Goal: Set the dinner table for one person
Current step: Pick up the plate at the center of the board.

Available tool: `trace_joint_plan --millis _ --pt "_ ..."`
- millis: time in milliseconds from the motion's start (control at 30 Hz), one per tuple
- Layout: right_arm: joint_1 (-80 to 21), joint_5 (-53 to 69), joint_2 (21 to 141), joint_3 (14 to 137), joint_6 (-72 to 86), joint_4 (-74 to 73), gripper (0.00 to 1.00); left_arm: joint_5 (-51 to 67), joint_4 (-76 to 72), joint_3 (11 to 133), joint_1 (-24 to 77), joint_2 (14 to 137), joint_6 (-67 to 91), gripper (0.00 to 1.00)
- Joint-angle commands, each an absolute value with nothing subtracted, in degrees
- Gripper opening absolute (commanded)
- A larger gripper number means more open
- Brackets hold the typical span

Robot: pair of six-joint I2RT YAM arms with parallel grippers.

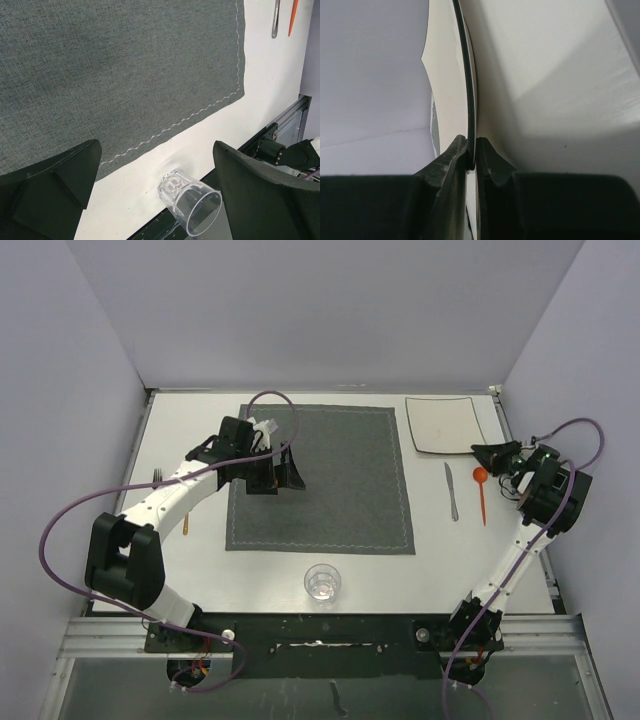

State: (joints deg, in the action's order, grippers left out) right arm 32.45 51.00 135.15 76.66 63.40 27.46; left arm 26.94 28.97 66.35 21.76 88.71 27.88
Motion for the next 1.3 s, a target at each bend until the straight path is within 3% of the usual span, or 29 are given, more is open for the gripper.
trace_joint_plan --millis 0,1267 --pt "38.64 47.58 137.36 71.36 74.62 28.14 0.0 27.31 26.73 66.39 22.24 84.46 27.79 0.95" --pt "38.13 51.0 132.28 74.73 76.46 34.81 0.0 28.73 26.48 66.17 22.41 85.16 27.32 0.95"
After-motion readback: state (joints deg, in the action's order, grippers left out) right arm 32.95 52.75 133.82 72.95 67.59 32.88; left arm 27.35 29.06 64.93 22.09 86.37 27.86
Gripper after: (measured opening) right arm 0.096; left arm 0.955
